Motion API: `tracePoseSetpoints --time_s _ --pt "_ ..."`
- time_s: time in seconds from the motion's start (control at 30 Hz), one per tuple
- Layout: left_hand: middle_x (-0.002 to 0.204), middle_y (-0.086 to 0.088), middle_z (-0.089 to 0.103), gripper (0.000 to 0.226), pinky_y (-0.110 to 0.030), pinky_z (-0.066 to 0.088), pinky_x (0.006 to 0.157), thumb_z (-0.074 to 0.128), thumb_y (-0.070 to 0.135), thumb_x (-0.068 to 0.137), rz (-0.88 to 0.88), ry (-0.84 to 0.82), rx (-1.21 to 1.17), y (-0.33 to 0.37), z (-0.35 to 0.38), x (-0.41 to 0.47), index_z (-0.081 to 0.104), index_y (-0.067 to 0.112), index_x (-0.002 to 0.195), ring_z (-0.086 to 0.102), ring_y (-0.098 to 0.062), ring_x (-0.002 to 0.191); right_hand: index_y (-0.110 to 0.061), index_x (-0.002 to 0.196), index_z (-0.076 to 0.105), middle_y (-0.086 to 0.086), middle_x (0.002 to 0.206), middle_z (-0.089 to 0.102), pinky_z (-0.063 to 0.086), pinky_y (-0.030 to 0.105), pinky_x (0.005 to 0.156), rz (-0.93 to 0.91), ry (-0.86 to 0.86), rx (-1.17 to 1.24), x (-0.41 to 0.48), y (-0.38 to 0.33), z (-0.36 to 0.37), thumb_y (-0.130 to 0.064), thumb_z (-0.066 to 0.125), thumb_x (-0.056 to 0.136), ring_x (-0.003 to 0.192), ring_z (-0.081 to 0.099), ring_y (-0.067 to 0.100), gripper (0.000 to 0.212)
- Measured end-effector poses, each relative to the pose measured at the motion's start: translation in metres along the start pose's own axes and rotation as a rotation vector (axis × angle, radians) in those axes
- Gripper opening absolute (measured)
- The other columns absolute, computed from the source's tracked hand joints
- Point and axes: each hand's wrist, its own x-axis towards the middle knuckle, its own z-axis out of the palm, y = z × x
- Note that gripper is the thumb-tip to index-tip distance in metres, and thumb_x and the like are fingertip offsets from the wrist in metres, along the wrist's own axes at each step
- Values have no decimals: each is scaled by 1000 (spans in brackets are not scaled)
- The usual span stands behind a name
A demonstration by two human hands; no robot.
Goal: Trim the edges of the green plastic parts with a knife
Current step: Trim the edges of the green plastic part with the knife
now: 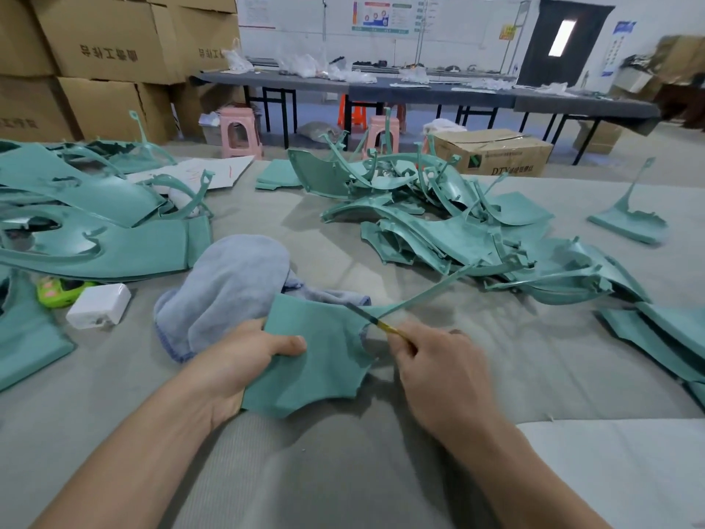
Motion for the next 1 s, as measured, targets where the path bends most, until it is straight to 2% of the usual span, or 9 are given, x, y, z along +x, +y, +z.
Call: tracePoseSetpoints --time_s 0.1,0.2,0.27,0.33,0.43,0.57,0.67,0.8,1.0 --pt "96 -18 77 19 -38 59 54 65 3 92 -1 -2 10 1 0 0 71 6 110 76 -36 79 -25 76 54 -7 64 57 38 37 74 145 -19 -87 11 7 -3 -38 44 105 62 51 19 33" --pt "95 -17 77 20 -39 59 55 64 2 92 3 0 24 1 0 1 71 8 110 76 -36 79 -24 74 53 1 63 59 35 37 69 329 142 -73 17 24 -15 -35 47 105 61 48 27 34" --pt "96 -18 77 22 -41 60 59 65 2 91 8 9 28 1 0 2 71 10 110 75 -38 81 -23 73 56 1 63 62 38 38 62 273 175 77 13 26 -16 -34 52 103 61 53 28 33" --pt "96 -18 77 22 -41 60 57 66 2 90 13 5 23 1 0 2 72 10 109 75 -38 80 -20 75 62 -5 60 58 43 38 56 126 30 177 9 17 -10 -35 55 102 58 54 18 31" --pt "94 -18 77 20 -39 58 51 66 2 89 22 15 17 -1 0 3 73 9 107 76 -35 74 -20 74 59 -7 62 58 39 36 59 35 -138 52 7 9 0 -39 52 102 60 54 15 34" --pt "91 -15 78 17 -39 59 56 67 4 90 34 63 35 -3 2 6 72 10 105 76 -33 74 -18 77 64 0 66 63 45 37 66 260 23 -54 17 27 -8 -38 50 101 67 59 28 35" --pt "90 -15 78 16 -38 58 54 68 4 89 34 60 41 -3 1 6 72 11 104 76 -32 72 -13 80 67 12 71 66 39 35 65 422 158 47 18 43 -17 -34 54 101 72 59 38 33" --pt "89 -14 78 15 -36 58 52 69 6 89 41 59 33 -3 1 6 73 13 102 76 -31 71 -16 57 48 -1 48 48 31 34 53 290 129 152 11 30 -16 -33 58 97 53 49 27 45" --pt "88 -13 78 12 -39 59 53 70 8 88 51 64 25 -4 2 3 75 14 98 76 -31 71 -10 60 48 -4 45 41 29 31 47 150 -89 244 2 14 -8 -31 60 95 46 37 15 43"
